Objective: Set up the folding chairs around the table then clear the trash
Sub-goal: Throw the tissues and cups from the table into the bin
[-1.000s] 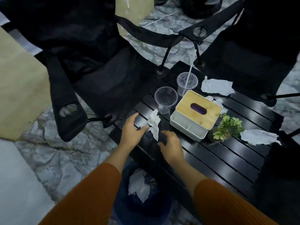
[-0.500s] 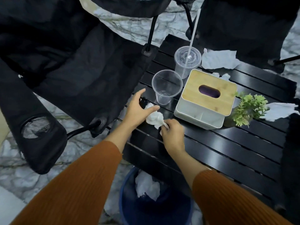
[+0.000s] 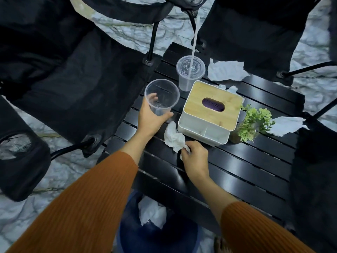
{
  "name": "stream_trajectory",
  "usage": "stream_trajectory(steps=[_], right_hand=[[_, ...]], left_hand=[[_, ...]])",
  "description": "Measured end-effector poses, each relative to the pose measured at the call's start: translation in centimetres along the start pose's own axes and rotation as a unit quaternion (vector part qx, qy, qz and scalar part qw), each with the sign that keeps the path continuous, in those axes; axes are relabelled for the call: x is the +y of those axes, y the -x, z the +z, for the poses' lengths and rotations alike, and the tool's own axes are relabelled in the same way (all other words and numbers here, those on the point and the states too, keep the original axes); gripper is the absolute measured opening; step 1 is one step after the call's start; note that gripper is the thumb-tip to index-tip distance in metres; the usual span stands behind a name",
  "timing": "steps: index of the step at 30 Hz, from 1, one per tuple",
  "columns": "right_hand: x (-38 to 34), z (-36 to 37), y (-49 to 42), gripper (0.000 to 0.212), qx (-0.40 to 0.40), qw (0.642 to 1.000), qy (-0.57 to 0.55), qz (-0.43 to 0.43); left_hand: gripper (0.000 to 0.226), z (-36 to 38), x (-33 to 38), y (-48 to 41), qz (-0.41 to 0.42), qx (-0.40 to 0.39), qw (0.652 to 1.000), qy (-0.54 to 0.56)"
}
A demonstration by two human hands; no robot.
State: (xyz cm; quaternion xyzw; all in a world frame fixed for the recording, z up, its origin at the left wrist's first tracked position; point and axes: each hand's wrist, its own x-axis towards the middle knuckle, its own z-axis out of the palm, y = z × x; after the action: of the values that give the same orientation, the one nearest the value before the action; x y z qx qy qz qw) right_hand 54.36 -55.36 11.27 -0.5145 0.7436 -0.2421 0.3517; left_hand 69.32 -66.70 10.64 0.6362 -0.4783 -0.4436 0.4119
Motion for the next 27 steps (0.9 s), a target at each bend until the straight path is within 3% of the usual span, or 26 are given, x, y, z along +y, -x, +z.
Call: stream_trajectory(steps=[10, 18, 23, 27], right_hand=[[-0.7, -2.7, 5.7, 0.015, -0.139, 0.988, 0.034, -0.062], [1.4, -4.0, 12.9, 0.012, -0.294, 0.933, 0.111, -0.174], [5.3, -3.3, 15.5, 0.011, -0.333, 0.922, 0.126, -0.154], [8.0, -3.0, 16.1, 0.015, -0.372, 0.912, 0.122, -0.125]], left_hand=[[0.081, -5.6, 1.4, 11.5, -0.043, 0.115, 0.992, -0.004], [0.084, -6.2, -1.3, 26.1, -0.132, 0.22, 0.967, 0.012], [0.082, -2.7, -5.3, 33.6, -0.22, 0.269, 0.937, 0.04], [0.089, -0.6, -7.7, 36.7, -0.268, 0.268, 0.925, -0.03]])
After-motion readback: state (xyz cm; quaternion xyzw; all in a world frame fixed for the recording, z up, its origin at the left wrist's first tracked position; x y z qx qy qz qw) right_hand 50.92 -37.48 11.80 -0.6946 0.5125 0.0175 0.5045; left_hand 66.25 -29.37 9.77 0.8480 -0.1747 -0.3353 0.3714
